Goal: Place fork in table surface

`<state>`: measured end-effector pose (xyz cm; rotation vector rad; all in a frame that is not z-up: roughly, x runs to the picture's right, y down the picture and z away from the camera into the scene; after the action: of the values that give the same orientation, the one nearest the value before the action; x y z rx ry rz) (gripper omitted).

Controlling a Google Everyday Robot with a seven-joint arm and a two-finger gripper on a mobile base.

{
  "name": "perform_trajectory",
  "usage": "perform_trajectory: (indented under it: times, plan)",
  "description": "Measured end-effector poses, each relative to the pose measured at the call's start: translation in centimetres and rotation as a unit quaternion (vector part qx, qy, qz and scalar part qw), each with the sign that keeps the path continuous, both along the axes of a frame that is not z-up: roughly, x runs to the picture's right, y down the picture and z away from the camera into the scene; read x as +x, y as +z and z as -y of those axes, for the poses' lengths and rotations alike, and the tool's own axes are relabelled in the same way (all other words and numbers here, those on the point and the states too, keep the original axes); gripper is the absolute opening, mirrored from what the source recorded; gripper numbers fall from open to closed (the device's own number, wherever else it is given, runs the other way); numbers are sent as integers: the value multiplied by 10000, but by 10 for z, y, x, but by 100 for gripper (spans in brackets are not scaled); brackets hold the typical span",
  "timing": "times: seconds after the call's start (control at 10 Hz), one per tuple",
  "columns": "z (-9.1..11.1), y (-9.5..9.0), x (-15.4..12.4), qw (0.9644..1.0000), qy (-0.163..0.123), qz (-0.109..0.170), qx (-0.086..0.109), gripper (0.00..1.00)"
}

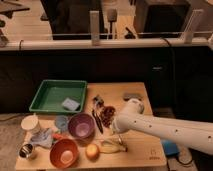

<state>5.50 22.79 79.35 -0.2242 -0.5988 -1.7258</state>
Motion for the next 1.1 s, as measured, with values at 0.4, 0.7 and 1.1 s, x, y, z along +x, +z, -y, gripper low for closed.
perform_trajectory:
  times: [0.4,0.7,1.1]
  plan:
    - [-7,17,-10,9998,-149,-143,14,58]
    - [-9,33,-10,9995,-168,-278,6,57]
    - [-6,43,-6,9992,-146,-380,-16,26]
